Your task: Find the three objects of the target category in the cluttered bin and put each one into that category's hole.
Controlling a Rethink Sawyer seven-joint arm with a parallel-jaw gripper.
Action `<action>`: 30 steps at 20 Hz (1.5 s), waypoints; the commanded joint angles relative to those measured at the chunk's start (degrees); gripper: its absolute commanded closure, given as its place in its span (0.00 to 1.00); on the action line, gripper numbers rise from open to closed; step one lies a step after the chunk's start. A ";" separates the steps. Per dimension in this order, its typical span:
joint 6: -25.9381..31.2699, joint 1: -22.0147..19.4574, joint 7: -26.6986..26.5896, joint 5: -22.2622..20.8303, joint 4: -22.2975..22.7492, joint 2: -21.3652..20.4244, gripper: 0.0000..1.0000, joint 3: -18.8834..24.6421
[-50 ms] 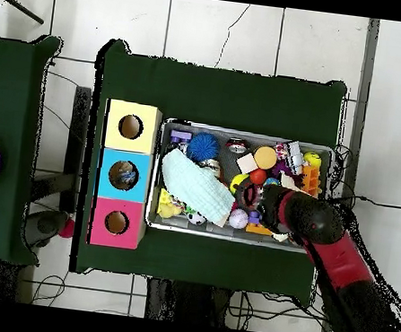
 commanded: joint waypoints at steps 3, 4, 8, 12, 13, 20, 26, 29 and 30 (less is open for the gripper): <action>-3.84 1.82 11.41 1.75 5.96 2.56 0.00 5.73; -5.10 1.82 11.39 1.40 6.53 3.16 0.00 6.07; -8.55 2.67 11.21 -0.47 7.70 4.32 0.00 5.44; -10.80 3.77 11.98 -0.78 8.10 4.56 0.00 4.37; -10.96 4.31 12.07 -0.82 7.83 4.53 0.00 3.80; -14.26 17.23 11.10 -6.64 -1.79 6.58 0.00 -10.66; -13.94 24.29 12.39 -5.19 -4.37 8.02 0.00 -16.38; -13.65 24.90 12.55 -3.97 -4.18 8.04 0.00 -16.69; -13.68 24.79 12.35 -3.74 -4.14 8.00 0.00 -16.56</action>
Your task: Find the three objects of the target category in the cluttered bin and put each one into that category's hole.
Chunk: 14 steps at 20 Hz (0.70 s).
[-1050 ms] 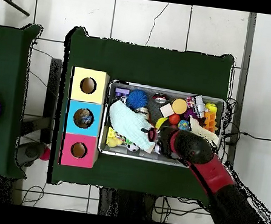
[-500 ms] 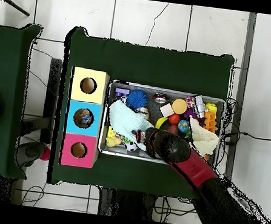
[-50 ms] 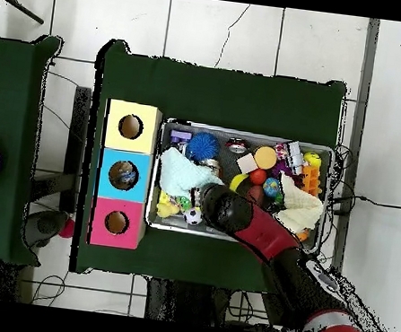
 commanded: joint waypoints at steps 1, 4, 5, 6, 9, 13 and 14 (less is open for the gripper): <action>-0.24 1.44 12.15 -0.15 -4.05 4.83 1.00 -4.01; -1.49 0.31 10.68 -1.31 -3.81 4.77 1.00 -2.80; -1.91 -0.07 10.19 -1.70 -3.73 4.75 1.00 -2.40; -0.58 -0.01 7.60 -3.54 -4.48 4.20 1.00 -2.14; 3.08 1.84 5.04 -6.31 -5.95 2.59 1.00 -4.92; 4.82 1.64 2.14 -10.48 -7.73 0.01 1.00 -7.60; 5.78 1.24 0.83 -11.97 -8.35 -1.05 1.00 -8.31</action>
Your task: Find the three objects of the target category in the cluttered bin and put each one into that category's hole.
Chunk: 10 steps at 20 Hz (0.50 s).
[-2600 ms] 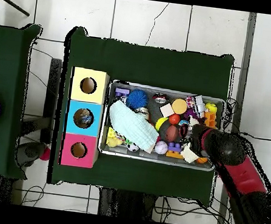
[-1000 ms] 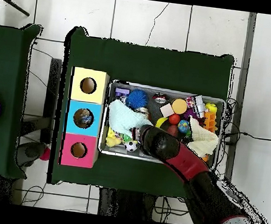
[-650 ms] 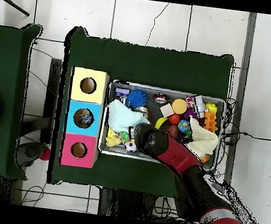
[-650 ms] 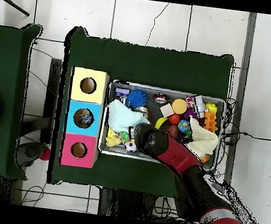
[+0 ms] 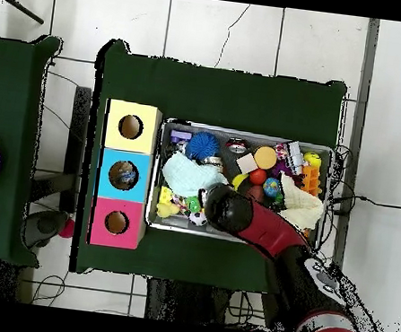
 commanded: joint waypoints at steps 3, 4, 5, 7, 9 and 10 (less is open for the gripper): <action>9.15 -1.87 -0.68 -8.23 -6.62 -2.33 1.00 -5.16; 10.45 -2.50 -1.51 -9.04 -7.02 -2.91 1.00 -4.91; 11.75 -3.13 -2.33 -9.85 -7.42 -3.49 1.00 -4.67; 14.10 -3.88 -3.24 -11.53 -8.46 -4.13 1.00 -4.52; 15.84 -4.07 -3.76 -13.53 -9.51 -4.52 1.00 -4.75; 16.48 -4.18 -4.04 -14.60 -9.82 -4.71 1.00 -4.74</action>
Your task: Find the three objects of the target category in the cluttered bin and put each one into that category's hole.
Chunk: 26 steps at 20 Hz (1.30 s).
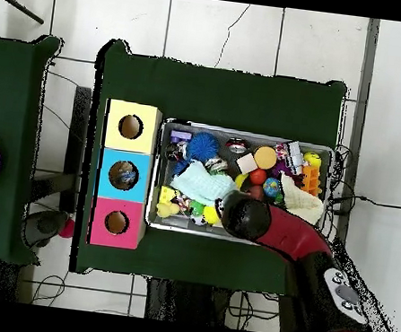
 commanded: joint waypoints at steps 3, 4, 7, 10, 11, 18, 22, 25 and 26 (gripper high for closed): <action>9.79 -2.97 -3.33 -7.83 -7.43 -2.06 1.00 -1.88; 10.58 -2.76 -3.17 -8.81 -7.57 -2.45 1.00 -2.18; 11.89 -3.03 -2.85 -10.53 -7.81 -3.33 1.00 -1.87; 12.68 -3.39 -2.67 -12.02 -7.92 -4.03 1.00 -1.36; 12.80 -3.53 -2.62 -12.43 -7.94 -4.14 1.00 -1.14; 12.88 -4.01 -2.21 -14.58 -7.38 -4.43 1.00 0.23; 13.28 -3.86 -1.96 -15.37 -7.36 -4.52 1.00 0.43; 14.14 -3.62 -2.26 -16.28 -7.66 -5.11 1.00 -0.14; 14.45 -3.71 -2.61 -16.56 -7.63 -5.55 1.00 -0.28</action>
